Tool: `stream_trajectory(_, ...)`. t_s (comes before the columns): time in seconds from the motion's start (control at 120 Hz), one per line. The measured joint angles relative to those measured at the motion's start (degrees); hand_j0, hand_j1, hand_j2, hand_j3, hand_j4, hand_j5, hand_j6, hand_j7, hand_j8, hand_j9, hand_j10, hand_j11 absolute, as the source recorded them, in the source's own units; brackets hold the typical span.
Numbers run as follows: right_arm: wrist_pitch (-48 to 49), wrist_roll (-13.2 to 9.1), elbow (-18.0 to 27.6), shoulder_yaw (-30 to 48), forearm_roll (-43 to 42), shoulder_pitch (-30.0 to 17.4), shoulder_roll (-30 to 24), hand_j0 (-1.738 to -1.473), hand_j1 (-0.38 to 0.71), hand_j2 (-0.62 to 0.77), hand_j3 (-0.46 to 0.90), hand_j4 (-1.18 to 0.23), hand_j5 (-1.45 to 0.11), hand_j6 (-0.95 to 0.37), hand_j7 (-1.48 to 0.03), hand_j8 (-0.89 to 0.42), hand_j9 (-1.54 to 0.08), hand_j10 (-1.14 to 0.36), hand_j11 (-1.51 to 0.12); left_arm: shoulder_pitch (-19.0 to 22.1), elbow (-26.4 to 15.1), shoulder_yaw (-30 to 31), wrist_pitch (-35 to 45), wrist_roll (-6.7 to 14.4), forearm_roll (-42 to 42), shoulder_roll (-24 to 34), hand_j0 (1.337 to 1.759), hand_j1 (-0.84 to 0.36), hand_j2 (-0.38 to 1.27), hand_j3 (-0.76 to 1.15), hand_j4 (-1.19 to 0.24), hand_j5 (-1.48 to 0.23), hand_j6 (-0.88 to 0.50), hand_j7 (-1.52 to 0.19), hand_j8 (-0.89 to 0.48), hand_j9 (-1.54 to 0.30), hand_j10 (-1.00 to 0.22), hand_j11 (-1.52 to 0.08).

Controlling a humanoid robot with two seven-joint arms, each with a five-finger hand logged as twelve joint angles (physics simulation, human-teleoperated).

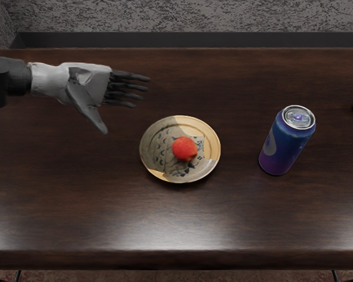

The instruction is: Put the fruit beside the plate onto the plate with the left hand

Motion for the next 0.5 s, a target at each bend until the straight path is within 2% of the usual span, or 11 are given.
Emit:
stream_trajectory(0.05, 0.0, 0.0, 0.0, 0.0, 0.0, 0.0, 0.0, -1.658, -0.33, 0.00, 0.00, -0.01, -0.02, -0.01, -0.02, -0.01, -0.02, -0.01, -0.02, 1.8, 0.1, -0.3, -0.2, 0.0, -3.3, 2.6, 1.658, 0.31, 0.02, 0.00, -0.03, -0.04, -0.03, -0.04, -0.03, -0.04, -0.03, -0.04)
stream_trajectory(0.142, 0.0, 0.0, 0.0, 0.0, 0.0, 0.0, 0.0, -1.658, -0.33, 0.00, 0.00, -0.01, -0.02, -0.01, -0.02, -0.01, -0.02, -0.01, -0.02, 9.0, 0.7, -0.7, -0.4, 0.0, -9.4, 6.1, 1.658, 0.33, 0.01, 0.00, -0.02, -0.03, -0.02, -0.03, -0.02, -0.03, -0.02, -0.03)
stream_trajectory(0.183, 0.0, 0.0, 0.0, 0.0, 0.0, 0.0, 0.0, -1.658, -0.33, 0.00, 0.00, -0.01, -0.02, -0.01, -0.02, -0.01, -0.02, -0.01, -0.02, 9.4, 1.3, -0.8, -0.4, 0.0, -11.8, 6.6, 1.658, 0.33, 0.01, 0.00, -0.02, -0.02, -0.01, -0.02, -0.01, -0.02, -0.02, -0.02)
stream_trajectory(0.292, 0.0, 0.0, 0.0, 0.0, 0.0, 0.0, 0.0, -1.658, -0.33, 0.00, 0.00, -0.01, -0.02, -0.01, -0.02, -0.01, -0.02, -0.01, -0.02, 10.3, 2.4, -0.8, -0.5, 0.0, -17.3, 13.2, 1.658, 0.34, 0.00, 0.00, -0.01, -0.01, -0.01, -0.01, -0.01, -0.01, -0.01, -0.01)
stream_trajectory(0.5, 0.0, 0.0, 0.0, 0.0, 0.0, 0.0, 0.0, -1.658, -0.33, 0.00, 0.00, -0.01, -0.02, -0.01, -0.02, -0.01, -0.02, -0.01, -0.02, 10.2, 9.5, -0.8, -0.5, 0.0, -20.2, 14.3, 1.658, 0.34, 0.00, 0.00, 0.00, -0.01, 0.00, -0.01, 0.00, -0.01, 0.00, -0.01)
